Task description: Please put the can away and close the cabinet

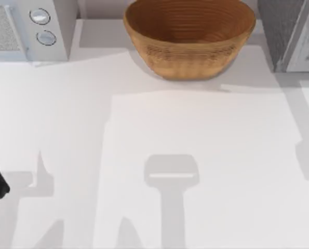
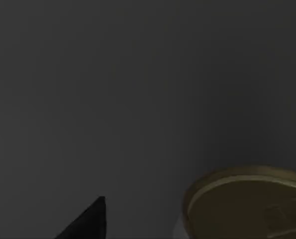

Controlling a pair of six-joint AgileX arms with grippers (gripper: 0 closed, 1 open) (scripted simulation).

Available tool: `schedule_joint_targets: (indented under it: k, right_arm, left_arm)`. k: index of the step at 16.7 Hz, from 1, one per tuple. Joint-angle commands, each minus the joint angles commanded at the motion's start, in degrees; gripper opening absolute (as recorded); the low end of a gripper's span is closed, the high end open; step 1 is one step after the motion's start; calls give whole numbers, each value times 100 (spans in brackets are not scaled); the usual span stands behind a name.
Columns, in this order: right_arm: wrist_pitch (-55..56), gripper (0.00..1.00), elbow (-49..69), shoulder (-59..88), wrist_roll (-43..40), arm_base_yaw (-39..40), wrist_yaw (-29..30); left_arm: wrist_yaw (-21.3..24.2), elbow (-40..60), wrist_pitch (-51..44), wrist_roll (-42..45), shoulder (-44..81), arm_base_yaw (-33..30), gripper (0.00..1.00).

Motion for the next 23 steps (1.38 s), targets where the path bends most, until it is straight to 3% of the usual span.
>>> schedule_joint_targets:
  k: [4, 7, 18, 23]
  right_arm:
    - [227, 100, -1225, -1100, 11, -115, -277]
    - [592, 100, -2763, -2401, 60, -237, -488]
    - [3019, 100, -11283, -8859, -16, -532, -887]
    - [3682, 100, -14095, -10800, -132, -553, -761]
  left_arm:
    - [0, 0, 0, 0, 0, 0, 100]
    - [0, 0, 0, 0, 0, 0, 100]
    - [0, 0, 0, 0, 0, 0, 100]
    - [0, 0, 0, 0, 0, 0, 100]
